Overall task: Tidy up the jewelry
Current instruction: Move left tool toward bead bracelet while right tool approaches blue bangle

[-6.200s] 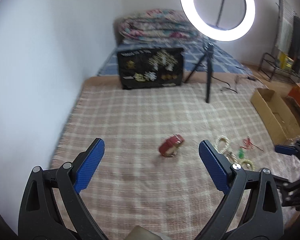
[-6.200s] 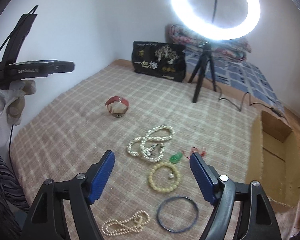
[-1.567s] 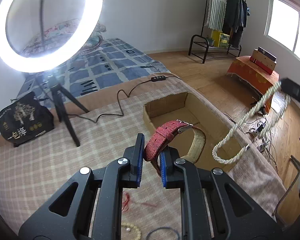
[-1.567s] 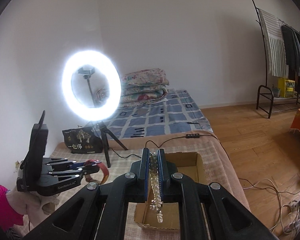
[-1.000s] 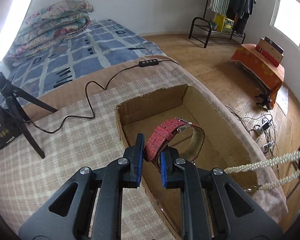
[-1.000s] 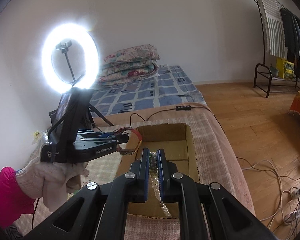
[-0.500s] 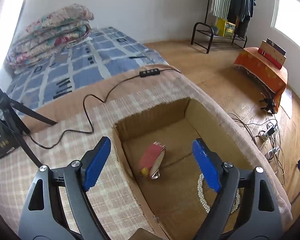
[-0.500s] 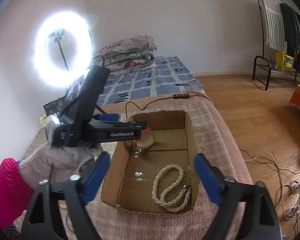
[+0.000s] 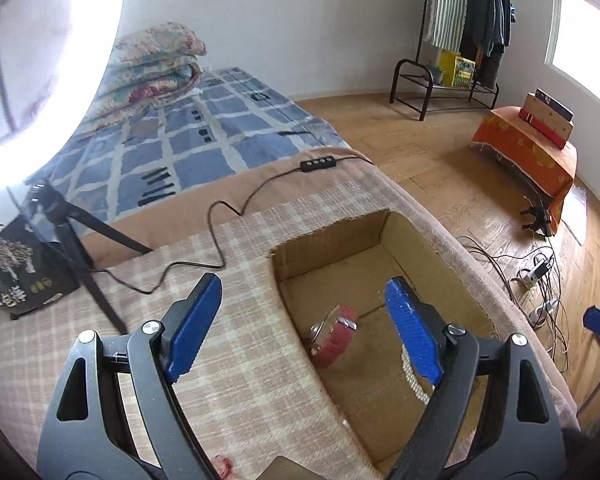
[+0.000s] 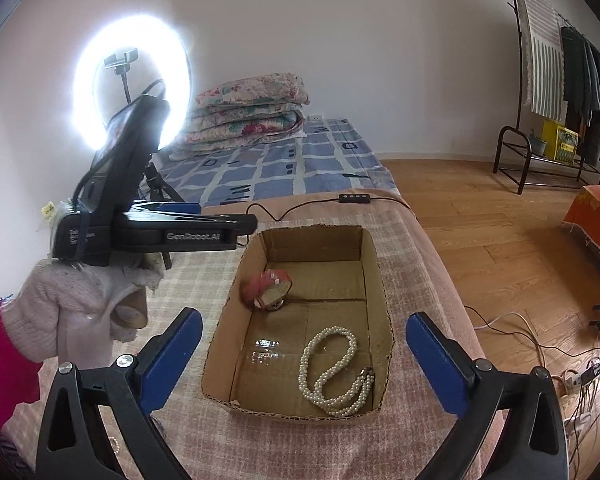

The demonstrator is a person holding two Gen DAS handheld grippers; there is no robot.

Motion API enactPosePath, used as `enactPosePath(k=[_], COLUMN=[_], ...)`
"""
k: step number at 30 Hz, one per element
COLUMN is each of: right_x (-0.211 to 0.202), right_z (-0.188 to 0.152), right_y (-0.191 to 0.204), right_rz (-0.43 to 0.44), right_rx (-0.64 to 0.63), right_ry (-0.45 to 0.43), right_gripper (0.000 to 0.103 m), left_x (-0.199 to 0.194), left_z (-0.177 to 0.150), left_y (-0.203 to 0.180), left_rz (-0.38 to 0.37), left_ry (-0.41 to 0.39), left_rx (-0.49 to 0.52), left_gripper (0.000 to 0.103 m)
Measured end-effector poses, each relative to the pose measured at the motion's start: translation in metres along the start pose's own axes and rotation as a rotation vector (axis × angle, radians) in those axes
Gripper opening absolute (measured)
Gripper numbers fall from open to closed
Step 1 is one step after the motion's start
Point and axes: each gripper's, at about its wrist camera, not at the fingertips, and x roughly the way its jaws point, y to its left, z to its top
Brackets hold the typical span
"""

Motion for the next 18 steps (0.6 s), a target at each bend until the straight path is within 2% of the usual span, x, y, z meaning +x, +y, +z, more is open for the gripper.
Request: enactPosePath(k=[5, 11, 18], right_x=[-0.016, -0.035, -0.058], right_z=[0.003, 0.004, -0.005], right_y=[0.009, 0.028, 0.054], right_rz=[0.001, 0.036, 0.085], right_rx=[-0.005, -0.011, -0.045], right_ry=[-0.035, -0.069, -0.102], right_gripper=[0.103, 0.103, 0.103], left_x=[-0.046, -0.109, -0.177], left_z=[-0.006, -0.021, -0.053], left_y=[0.013, 0.040, 0.075], left_rz=[0.011, 0.061, 0.121], left_ry=[-0.042, -0.091, -0.135], left_rx=[0.026, 0.041, 0.028], left_gripper=[0.086, 0.086, 0.086])
